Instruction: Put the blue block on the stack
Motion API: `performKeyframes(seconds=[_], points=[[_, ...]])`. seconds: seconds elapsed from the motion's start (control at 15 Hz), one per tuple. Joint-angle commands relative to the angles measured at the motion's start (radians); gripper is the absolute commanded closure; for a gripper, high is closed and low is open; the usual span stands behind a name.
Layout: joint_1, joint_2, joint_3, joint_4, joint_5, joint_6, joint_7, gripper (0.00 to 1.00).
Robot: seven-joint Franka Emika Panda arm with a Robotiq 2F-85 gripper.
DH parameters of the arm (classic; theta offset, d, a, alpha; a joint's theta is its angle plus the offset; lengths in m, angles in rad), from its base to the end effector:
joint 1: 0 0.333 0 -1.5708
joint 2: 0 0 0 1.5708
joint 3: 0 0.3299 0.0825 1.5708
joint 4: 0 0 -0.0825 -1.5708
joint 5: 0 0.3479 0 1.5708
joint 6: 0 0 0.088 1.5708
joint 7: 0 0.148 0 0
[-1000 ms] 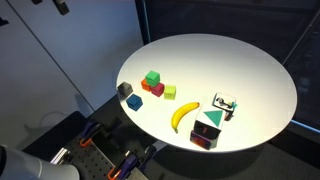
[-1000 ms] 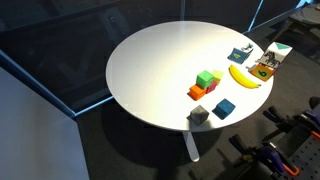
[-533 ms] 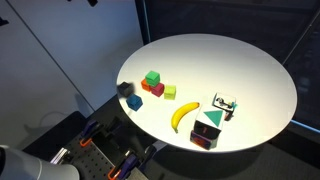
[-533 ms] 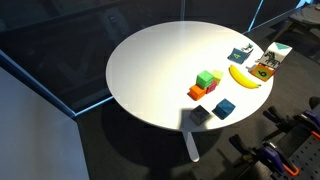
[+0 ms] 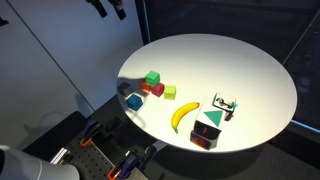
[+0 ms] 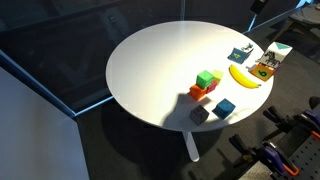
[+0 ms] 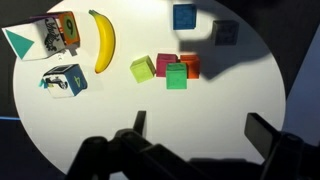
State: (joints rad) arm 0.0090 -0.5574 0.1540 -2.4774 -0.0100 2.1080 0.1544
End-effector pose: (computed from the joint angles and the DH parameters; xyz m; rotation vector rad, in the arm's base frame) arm 0.3604 0.0623 0.4838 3.0649 -0.0040 0.2978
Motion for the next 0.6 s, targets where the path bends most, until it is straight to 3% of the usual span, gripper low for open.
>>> performKeyframes(seconds=[0.0, 0.53], points=[[-0.017, 0.122, 0.003, 0.093, -0.043, -0.059, 0.065, 0.0], [-0.019, 0.285, -0.033, 0.159, -0.051, -0.014, 0.092, 0.0]])
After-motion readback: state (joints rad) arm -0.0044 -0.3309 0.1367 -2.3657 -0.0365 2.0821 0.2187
